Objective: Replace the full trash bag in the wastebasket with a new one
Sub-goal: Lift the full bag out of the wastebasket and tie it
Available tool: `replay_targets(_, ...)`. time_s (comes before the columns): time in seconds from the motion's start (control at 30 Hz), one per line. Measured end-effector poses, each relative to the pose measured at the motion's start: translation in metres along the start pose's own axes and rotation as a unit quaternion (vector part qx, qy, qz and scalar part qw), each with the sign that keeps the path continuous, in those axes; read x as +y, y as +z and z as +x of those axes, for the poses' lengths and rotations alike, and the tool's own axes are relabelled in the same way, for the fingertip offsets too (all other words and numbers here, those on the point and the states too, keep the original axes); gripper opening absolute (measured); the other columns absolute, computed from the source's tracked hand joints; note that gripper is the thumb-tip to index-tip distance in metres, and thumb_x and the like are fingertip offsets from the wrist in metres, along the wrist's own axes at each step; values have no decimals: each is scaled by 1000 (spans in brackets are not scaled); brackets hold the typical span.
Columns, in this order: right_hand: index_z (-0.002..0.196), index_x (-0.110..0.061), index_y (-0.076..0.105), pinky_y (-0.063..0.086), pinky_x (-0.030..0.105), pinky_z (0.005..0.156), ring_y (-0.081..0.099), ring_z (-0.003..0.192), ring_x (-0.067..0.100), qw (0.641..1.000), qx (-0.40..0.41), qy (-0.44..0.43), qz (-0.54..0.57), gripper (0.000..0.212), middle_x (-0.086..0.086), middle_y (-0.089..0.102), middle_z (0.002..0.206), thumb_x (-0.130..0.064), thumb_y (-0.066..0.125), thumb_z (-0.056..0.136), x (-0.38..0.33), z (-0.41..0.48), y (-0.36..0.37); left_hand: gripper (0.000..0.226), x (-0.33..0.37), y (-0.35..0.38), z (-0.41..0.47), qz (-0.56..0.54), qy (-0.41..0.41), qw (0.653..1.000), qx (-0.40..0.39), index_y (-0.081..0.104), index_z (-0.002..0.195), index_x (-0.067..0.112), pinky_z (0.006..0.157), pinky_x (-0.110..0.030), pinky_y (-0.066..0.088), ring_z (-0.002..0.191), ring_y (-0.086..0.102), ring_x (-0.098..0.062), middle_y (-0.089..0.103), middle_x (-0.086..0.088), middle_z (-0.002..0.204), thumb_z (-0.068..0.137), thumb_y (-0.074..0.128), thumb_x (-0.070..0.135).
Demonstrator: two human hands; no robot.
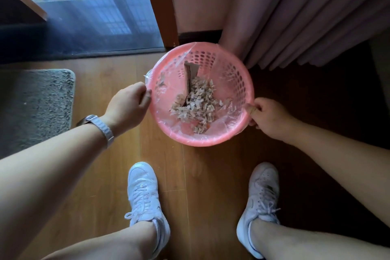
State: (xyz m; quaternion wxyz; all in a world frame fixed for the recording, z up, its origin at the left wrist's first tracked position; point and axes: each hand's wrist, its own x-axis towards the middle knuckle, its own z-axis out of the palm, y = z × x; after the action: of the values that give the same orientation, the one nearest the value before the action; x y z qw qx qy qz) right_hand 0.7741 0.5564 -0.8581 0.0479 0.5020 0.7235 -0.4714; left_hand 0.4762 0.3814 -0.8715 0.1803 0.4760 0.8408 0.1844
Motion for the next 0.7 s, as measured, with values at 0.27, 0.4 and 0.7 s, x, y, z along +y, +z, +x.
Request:
replay_targets(0.27,61,-20,41,31,23,41,47,54,15,981,34,-93,-164,36,-3,51,62,-25,51,95,-12,-9,-3,32,23,-7,3,150,179,972,-5,40,64,12,43,-29,30,44,50,-35,55,-11,58,90,37,31)
replay_targets(0.4,69,-18,40,21,29,49,46,62,22,949,42,-148,-275,27,-2,47,69,-23,48,95,-25,-7,-4,33,37,0,-1,85,190,978,-26,37,66,16,49,-30,28,48,44,-30,49,-4,58,91,31,37)
replay_targets(0.7,78,-13,51,25,27,53,47,69,22,951,96,-133,-263,19,3,46,85,-24,54,92,-28,-4,6,28,42,-1,8,35,149,988,13,63,75,17,55,-32,45,66,54,-20,57,2,83,91,60,40)
